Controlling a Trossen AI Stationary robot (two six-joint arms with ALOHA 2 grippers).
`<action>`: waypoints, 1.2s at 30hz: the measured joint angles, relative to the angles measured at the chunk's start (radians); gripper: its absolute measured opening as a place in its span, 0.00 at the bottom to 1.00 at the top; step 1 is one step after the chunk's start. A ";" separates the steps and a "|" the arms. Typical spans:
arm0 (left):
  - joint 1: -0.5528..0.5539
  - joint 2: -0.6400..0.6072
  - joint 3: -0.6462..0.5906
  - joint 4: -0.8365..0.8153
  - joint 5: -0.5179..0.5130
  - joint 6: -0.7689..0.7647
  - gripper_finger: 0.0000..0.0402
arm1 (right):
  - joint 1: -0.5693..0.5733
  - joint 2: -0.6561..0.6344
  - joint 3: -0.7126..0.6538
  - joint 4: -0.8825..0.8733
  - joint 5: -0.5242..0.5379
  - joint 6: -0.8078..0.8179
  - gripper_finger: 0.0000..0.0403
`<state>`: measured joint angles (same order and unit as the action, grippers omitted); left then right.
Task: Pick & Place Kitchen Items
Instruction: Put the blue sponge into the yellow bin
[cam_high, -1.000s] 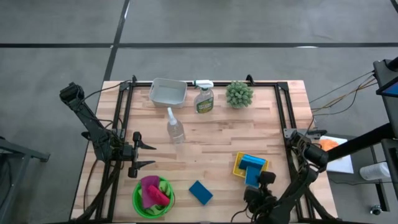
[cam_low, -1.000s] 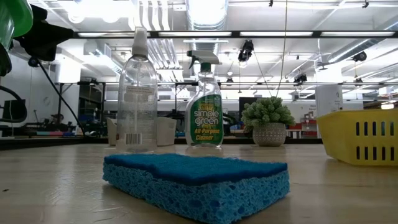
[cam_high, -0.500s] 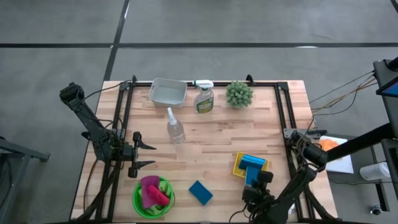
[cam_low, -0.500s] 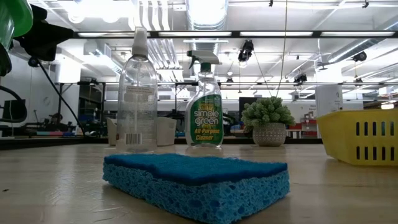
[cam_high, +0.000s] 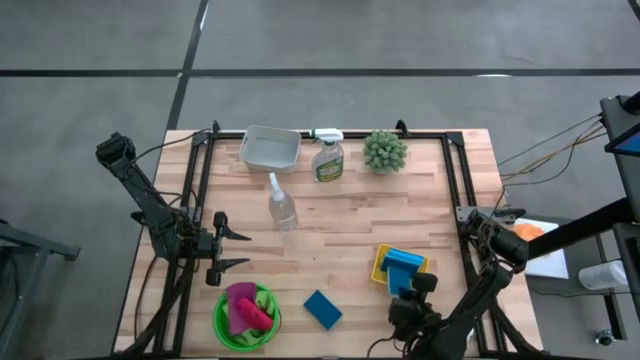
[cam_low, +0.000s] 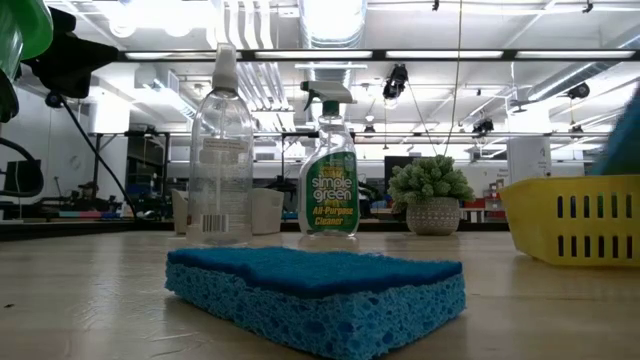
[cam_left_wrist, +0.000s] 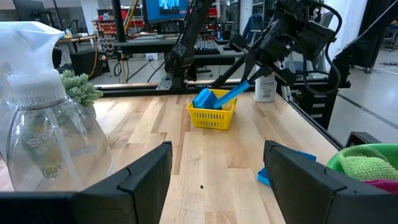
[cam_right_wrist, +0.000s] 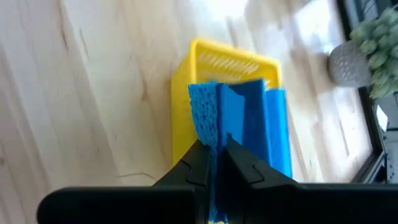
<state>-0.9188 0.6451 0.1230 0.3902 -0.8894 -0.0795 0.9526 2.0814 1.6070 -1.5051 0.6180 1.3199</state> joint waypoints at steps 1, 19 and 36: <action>0.000 0.000 0.000 0.000 0.000 0.000 0.63 | 0.002 -0.004 0.000 0.000 0.024 0.011 0.05; 0.000 0.000 0.000 0.000 0.002 0.000 0.63 | 0.031 -0.060 -0.193 0.115 0.153 0.195 0.04; 0.000 0.000 0.000 0.001 0.007 -0.008 0.63 | 0.052 -0.261 -0.297 0.189 0.060 0.234 0.04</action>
<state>-0.9184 0.6451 0.1230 0.3908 -0.8821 -0.0872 1.0042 1.8199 1.3104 -1.3162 0.6784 1.5542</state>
